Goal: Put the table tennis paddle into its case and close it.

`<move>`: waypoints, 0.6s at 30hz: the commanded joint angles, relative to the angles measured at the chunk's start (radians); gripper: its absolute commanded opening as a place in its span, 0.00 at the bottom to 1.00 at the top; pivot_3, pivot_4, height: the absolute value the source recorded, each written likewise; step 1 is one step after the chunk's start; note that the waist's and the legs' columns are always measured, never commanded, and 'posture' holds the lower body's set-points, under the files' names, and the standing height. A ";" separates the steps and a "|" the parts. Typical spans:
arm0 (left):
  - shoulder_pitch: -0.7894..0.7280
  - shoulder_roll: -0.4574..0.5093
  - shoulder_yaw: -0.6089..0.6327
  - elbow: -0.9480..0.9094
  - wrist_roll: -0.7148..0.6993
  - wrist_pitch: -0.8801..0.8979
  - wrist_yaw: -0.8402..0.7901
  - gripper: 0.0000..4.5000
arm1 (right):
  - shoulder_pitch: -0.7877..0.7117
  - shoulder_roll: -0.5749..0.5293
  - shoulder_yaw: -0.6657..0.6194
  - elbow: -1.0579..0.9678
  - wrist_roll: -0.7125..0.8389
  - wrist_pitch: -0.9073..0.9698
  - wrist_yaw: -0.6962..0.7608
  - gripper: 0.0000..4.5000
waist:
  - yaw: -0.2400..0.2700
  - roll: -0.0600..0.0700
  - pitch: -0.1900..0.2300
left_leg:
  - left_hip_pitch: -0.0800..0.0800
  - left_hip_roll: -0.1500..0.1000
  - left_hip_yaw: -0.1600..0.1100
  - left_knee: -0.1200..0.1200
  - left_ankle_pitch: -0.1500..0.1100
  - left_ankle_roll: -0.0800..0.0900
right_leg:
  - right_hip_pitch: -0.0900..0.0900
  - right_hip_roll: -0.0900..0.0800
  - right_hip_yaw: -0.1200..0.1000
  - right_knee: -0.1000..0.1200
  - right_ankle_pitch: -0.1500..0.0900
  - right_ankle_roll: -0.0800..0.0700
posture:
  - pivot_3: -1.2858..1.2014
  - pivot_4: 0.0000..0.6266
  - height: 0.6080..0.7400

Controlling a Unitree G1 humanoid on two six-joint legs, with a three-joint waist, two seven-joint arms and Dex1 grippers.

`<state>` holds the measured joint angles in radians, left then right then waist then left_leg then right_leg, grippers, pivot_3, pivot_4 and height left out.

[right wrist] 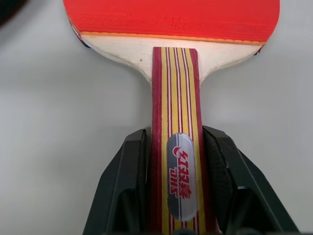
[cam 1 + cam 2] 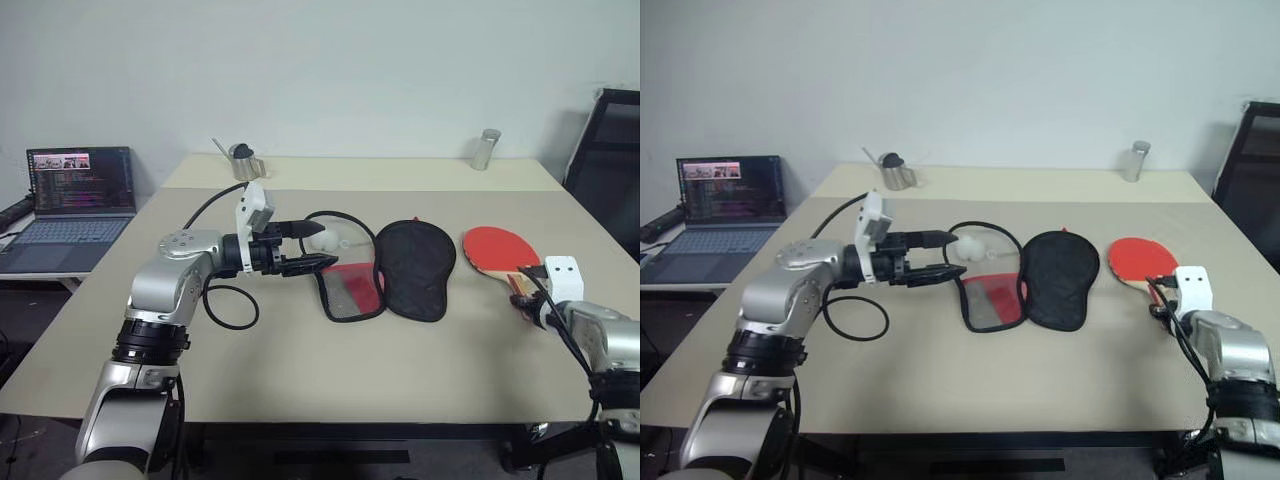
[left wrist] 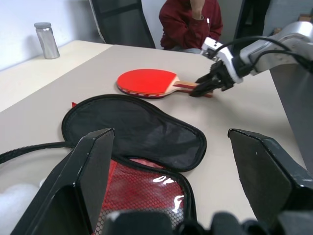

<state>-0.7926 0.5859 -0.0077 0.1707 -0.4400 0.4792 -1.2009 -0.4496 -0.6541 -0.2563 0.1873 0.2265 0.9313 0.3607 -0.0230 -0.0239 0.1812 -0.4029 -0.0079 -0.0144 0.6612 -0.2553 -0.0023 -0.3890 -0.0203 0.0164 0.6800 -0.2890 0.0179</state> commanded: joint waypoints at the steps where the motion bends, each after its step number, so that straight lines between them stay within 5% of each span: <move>1: -0.007 0.007 0.002 -0.030 -0.007 -0.006 -0.007 0.91 | 0.081 -0.048 -0.037 -0.186 0.056 0.140 0.045 0.29 | 0.002 0.000 0.000 | 0.000 0.000 0.000 0.000 0.000 0.000 | 0.000 0.000 0.000 0.000 0.000 0.000 | 0.52 0.24 1.00; 9: 0.006 0.002 -0.012 -0.056 -0.024 0.015 -0.028 0.91 | 0.270 -0.065 -0.082 -0.525 0.145 0.371 0.063 0.29 | -0.005 0.000 0.000 | 0.000 0.000 0.000 0.000 0.000 0.000 | 0.000 0.000 0.000 0.000 0.000 0.000 | 0.52 0.24 1.00; 18: 0.030 0.032 -0.029 -0.126 -0.059 0.033 -0.107 0.91 | 0.274 -0.065 -0.080 -0.531 0.156 0.396 0.063 0.29 | -0.005 0.000 0.000 | 0.000 0.000 0.000 0.000 0.000 0.000 | 0.000 0.000 0.000 0.000 0.000 0.001 | 0.52 0.24 1.00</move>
<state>-0.7566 0.6021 -0.0366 0.0882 -0.4849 0.5175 -1.2891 -0.1623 -0.7152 -0.3340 -0.3369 0.3671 1.3311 0.4130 -0.0283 -0.0239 0.1813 -0.4026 -0.0079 -0.0145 0.6617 -0.2553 -0.0022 -0.3888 -0.0198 0.0165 0.6801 -0.2894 0.0184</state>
